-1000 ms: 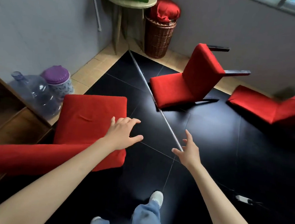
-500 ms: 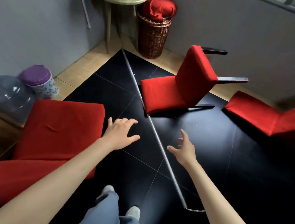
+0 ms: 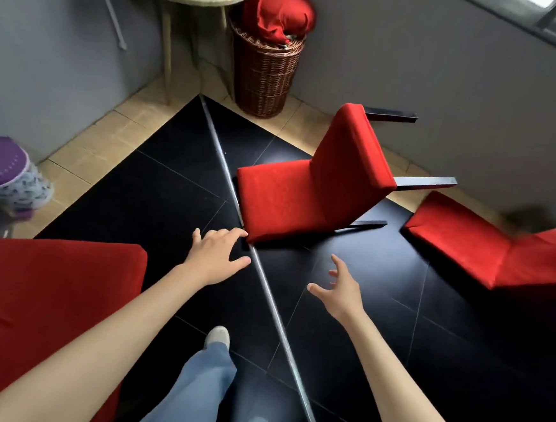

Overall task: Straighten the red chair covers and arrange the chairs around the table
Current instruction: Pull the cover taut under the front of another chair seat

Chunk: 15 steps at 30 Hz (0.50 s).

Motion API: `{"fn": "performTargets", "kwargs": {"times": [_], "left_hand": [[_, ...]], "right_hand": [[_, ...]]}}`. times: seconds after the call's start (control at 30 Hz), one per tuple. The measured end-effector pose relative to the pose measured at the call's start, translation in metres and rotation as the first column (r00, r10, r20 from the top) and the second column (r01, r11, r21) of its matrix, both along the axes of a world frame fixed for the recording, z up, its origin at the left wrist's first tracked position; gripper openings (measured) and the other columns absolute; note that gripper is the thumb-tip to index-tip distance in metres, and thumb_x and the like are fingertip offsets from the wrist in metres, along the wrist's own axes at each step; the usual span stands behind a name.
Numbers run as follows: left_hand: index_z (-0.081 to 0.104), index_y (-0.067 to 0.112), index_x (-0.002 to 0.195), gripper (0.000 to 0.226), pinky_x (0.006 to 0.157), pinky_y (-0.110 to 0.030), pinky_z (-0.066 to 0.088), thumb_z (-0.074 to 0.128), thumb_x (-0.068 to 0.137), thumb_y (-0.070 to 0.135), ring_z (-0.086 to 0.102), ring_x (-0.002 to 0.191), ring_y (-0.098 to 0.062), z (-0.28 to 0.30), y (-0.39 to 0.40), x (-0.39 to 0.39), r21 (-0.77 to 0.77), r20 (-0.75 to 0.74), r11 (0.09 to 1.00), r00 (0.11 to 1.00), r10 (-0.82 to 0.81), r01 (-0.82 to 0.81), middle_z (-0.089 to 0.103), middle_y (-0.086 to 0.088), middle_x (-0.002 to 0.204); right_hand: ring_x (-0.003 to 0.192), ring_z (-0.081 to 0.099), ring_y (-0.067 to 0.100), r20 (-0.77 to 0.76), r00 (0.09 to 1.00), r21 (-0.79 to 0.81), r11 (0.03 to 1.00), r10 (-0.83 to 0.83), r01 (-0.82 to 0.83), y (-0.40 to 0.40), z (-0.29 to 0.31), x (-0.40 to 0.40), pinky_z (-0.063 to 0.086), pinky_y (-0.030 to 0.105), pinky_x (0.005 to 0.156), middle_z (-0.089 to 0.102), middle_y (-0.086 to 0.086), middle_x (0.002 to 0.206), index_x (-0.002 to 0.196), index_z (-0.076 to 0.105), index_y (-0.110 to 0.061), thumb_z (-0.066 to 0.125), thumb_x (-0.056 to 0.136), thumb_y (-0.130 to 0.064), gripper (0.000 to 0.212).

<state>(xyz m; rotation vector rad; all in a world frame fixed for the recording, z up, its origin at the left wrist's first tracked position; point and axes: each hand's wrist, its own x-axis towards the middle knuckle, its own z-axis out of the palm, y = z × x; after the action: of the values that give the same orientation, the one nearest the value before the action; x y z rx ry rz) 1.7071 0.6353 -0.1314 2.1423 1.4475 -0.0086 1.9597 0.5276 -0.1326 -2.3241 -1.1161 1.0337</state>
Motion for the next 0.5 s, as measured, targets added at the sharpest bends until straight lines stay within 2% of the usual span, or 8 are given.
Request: {"fn": "performTargets", "kwargs": {"times": [0.33,0.5], "left_hand": [[0.041,0.030,0.136,0.055,0.111,-0.056,0.018,0.056,0.088,0.051,0.050,0.121,-0.021,-0.031,0.120,0.085,-0.093,-0.027,0.995,0.999,0.029,-0.031,0.057,0.002,0.126],[0.041,0.030,0.136,0.055,0.108,-0.051,0.023,0.055,0.087,0.052,0.050,0.119,-0.021,-0.063,0.158,0.129,-0.126,-0.074,0.988,0.994,0.085,-0.094,0.058,0.002,0.124]], "right_hand": [[0.122,0.053,0.023,-0.060,0.998,-0.060,0.998,-0.028,0.024,0.126,-0.026,0.073,0.048,0.038,0.097,0.051,0.007,0.138,0.150,0.027,-0.027,0.080,0.077,-0.034,0.090],[0.126,0.049,0.023,-0.089,0.995,-0.119,0.992,0.031,-0.042,0.178,-0.056,0.122,0.046,0.039,0.100,0.050,0.008,0.140,0.150,0.028,-0.026,0.080,0.076,-0.036,0.091]]}}
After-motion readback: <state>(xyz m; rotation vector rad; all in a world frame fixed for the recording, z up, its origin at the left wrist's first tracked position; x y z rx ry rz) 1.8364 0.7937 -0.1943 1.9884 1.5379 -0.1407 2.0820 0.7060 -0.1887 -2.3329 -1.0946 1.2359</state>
